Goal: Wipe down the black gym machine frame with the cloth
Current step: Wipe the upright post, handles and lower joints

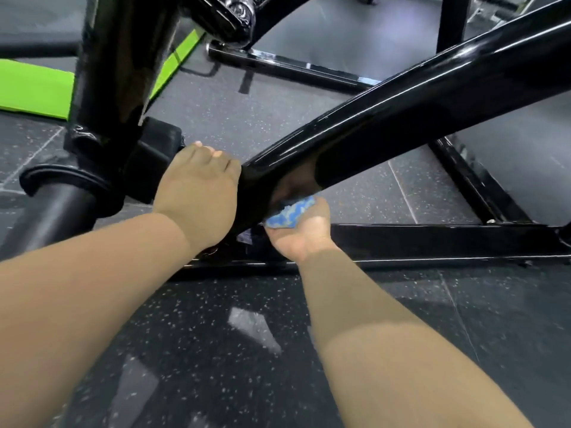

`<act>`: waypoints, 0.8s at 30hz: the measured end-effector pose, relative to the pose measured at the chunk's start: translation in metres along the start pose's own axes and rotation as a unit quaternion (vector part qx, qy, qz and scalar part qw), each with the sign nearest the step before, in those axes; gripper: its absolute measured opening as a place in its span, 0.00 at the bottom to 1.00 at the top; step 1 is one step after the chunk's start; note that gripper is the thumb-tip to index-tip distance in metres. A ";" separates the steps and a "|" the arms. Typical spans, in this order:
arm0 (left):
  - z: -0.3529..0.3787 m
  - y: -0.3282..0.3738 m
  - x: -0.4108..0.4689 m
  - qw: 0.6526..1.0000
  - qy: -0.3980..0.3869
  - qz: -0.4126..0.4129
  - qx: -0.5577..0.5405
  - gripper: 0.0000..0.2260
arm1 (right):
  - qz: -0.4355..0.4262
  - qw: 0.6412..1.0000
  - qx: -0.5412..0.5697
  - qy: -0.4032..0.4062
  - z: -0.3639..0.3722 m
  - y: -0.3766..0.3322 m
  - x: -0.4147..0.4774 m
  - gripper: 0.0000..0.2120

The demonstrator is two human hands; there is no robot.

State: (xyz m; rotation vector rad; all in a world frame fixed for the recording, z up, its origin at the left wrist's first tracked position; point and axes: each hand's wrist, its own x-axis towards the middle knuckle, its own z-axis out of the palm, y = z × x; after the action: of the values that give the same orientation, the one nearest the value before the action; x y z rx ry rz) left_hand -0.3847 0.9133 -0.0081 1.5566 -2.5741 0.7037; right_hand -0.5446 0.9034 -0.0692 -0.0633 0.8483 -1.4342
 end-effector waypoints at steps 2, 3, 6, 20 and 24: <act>0.002 -0.003 0.000 1.000 -0.006 0.001 0.007 0.21 | -0.004 1.000 -0.025 0.011 0.007 -0.006 0.007 0.15; 0.003 -0.004 -0.001 1.000 -0.008 0.002 0.007 0.21 | -0.017 1.000 0.020 0.010 0.012 -0.021 0.010 0.18; 0.008 -0.002 0.000 1.000 0.008 -0.013 -0.003 0.18 | -0.115 0.989 0.083 -0.031 0.017 -0.075 0.006 0.19; 0.009 -0.003 0.004 1.000 -0.010 -0.022 -0.019 0.21 | -0.057 0.993 0.104 -0.018 0.013 -0.049 -0.011 0.18; 0.010 0.000 0.003 0.999 -0.021 -0.038 -0.023 0.19 | -0.081 0.980 0.178 0.039 0.016 -0.039 -0.017 0.21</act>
State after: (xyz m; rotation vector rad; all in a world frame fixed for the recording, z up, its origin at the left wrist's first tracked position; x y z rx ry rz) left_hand -0.3841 0.9067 -0.0161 1.6620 -2.5266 0.6079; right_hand -0.5668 0.9044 -0.0295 0.2005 0.6478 -1.7331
